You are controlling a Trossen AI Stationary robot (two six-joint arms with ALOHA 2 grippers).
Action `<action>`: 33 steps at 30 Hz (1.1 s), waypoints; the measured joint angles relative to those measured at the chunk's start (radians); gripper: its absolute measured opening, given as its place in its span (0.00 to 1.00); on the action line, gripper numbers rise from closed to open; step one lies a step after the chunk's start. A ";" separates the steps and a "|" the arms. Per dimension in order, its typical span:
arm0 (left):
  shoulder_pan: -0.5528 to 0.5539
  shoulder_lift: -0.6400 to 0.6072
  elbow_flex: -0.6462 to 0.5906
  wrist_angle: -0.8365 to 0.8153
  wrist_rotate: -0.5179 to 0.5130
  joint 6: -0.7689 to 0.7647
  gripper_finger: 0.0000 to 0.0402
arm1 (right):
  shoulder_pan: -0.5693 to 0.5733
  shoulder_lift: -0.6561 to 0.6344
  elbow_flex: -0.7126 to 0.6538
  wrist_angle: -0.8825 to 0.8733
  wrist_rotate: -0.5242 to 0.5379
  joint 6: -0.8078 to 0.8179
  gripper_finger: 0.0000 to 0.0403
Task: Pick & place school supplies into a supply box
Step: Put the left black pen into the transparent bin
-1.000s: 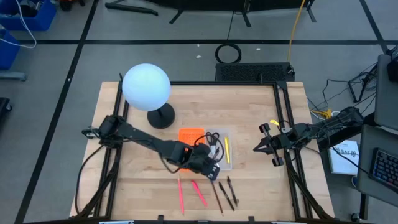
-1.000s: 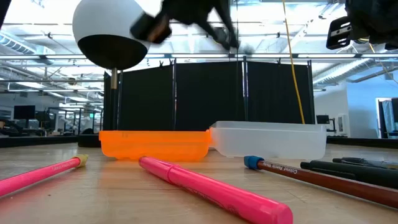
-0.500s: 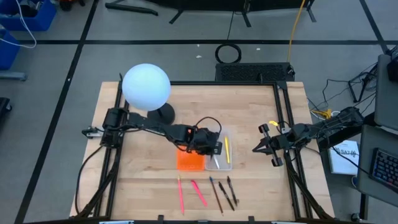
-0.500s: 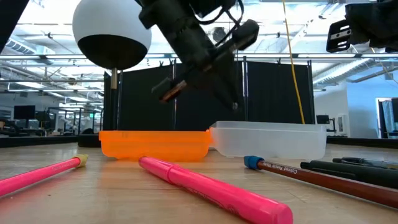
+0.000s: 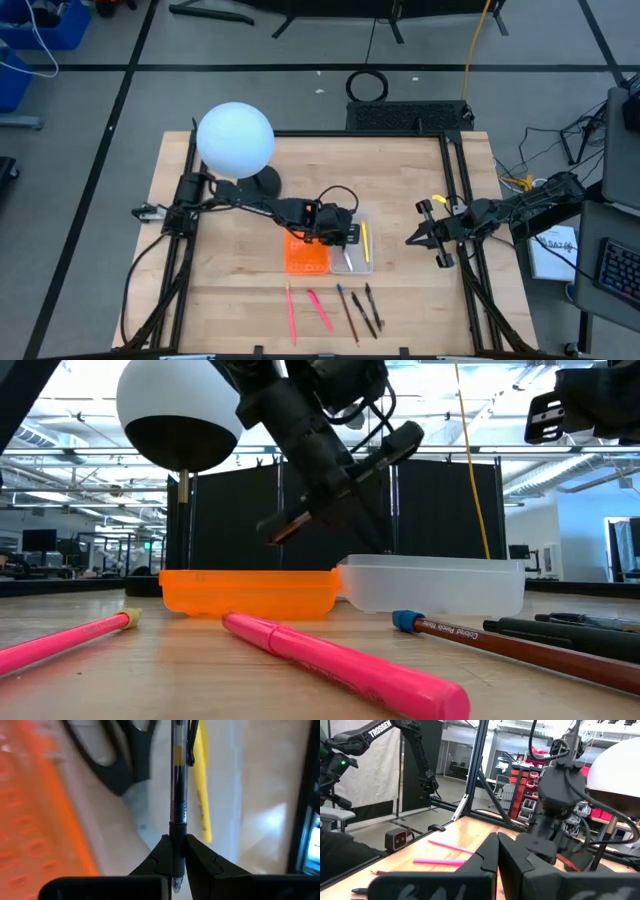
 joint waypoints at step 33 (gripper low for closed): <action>-0.003 0.065 0.000 0.147 0.133 0.087 0.29 | 0.000 0.007 0.001 0.015 0.000 0.007 0.00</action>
